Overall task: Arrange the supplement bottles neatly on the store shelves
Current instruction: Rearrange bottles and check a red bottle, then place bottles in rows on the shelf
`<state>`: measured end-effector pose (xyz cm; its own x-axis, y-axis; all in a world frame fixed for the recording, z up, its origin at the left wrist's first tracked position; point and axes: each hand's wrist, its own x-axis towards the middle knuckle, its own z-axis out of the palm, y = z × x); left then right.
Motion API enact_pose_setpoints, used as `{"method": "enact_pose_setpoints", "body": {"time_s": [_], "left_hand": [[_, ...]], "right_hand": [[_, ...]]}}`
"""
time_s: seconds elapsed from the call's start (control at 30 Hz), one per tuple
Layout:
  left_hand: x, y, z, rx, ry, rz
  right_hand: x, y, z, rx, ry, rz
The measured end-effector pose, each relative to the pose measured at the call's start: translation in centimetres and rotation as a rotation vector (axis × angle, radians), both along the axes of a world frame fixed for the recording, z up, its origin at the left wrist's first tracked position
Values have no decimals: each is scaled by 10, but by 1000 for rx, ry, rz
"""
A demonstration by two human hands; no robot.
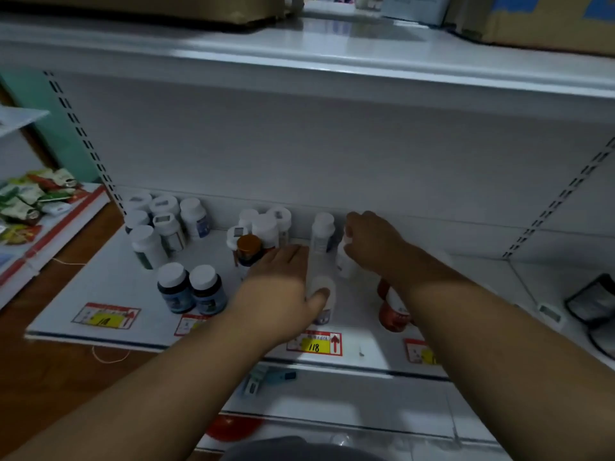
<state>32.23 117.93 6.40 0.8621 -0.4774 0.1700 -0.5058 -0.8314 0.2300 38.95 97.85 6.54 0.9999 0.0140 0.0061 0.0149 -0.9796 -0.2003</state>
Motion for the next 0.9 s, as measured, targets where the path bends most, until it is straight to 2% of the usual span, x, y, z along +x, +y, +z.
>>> {"method": "enact_pose_setpoints", "body": {"time_s": [0.1,0.23,0.33,0.47,0.67,0.77,0.83,0.9], "left_hand": [[1,13,0,-32,18,-43],[-1,17,3,-153,-8,-88],[-6,16,7,-235,-5,-123],[-16,12,12,-372,43,-148],[-32,-3,15,-639,184,-178],[-43,-12,21,-770,339,-143],[-46,-16,23,-847,488,-103],[-48,-17,23,-894,558,-74]], "right_hand": [[-15,3,-2,91,-64,-45],[-45,12,13,329,-260,-67],[-67,17,23,509,-305,-160],[-90,23,40,1048,-337,-282],[-111,21,62,1666,-173,-281],[-122,19,67,1771,-127,-270],[-125,18,65,1774,-106,-298],[-124,17,60,1734,-97,-295]]}}
